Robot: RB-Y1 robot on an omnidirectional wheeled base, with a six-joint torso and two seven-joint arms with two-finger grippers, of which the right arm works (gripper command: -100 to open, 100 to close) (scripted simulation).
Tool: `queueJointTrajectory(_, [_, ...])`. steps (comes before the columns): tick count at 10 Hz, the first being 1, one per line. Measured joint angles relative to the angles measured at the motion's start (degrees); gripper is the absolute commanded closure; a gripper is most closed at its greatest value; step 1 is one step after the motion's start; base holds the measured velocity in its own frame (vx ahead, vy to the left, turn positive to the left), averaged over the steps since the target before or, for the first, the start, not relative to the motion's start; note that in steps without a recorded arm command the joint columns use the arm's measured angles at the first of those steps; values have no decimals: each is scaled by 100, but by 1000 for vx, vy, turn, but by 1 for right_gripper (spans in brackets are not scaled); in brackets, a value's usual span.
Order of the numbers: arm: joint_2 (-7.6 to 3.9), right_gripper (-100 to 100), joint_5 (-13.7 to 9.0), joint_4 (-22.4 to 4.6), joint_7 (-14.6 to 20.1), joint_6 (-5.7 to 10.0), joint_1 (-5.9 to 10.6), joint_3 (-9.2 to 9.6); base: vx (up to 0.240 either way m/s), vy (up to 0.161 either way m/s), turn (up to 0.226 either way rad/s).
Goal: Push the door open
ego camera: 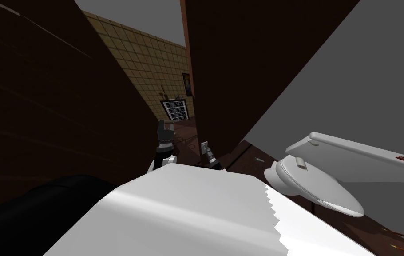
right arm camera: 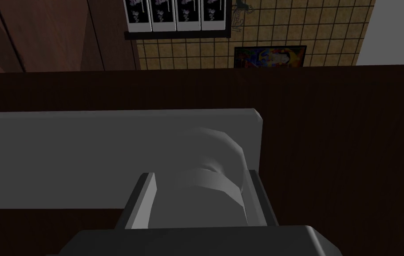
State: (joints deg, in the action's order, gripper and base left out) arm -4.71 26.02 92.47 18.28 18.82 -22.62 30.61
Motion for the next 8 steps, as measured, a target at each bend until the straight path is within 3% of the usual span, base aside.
queueJointTrajectory(4, [107, 100, -108, -154, -145, 62, 86, -310, 149, 181, -97])
queueJointTrajectory(7, [181, 100, -194, -198, -194, 0, 208, -531, 107, 132, -81])
queueJointTrajectory(8, [146, 100, -221, -105, -198, -71, 161, -570, 84, 85, -34])
